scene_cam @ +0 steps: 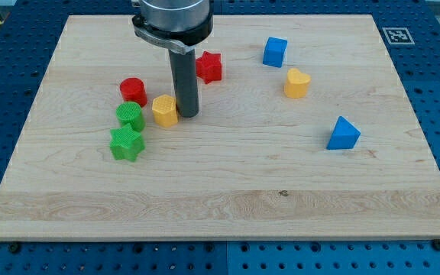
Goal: Point your arm towards the red star
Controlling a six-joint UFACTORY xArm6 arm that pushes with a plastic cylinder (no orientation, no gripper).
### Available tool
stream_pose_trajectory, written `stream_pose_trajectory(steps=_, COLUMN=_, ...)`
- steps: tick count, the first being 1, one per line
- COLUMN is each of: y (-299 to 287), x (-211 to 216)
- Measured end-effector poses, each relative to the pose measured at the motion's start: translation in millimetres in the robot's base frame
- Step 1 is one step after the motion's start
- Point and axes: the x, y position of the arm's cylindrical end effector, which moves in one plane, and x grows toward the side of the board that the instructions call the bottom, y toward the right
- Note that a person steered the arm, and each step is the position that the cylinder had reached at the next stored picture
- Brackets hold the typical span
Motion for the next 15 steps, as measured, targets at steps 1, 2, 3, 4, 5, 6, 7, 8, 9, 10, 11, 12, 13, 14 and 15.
stream_pose_trajectory(steps=1, y=-0.4, x=-0.1)
stream_pose_trajectory(steps=2, y=4.4, x=-0.4)
stream_pose_trajectory(steps=3, y=16.3, x=7.5)
stream_pose_trajectory(steps=4, y=15.2, x=29.9)
stream_pose_trajectory(steps=5, y=5.9, x=40.7)
stream_pose_trajectory(steps=6, y=0.2, x=41.0)
stream_pose_trajectory(steps=7, y=0.8, x=41.0)
stream_pose_trajectory(steps=8, y=13.2, x=40.7)
stream_pose_trajectory(steps=9, y=40.7, x=31.5)
stream_pose_trajectory(steps=10, y=63.3, x=6.5)
stream_pose_trajectory(steps=11, y=73.6, x=-26.2)
stream_pose_trajectory(steps=12, y=81.9, x=-60.1)
stream_pose_trajectory(steps=13, y=81.9, x=-91.5)
stream_pose_trajectory(steps=14, y=81.3, x=-118.0)
stream_pose_trajectory(steps=15, y=74.0, x=-134.5)
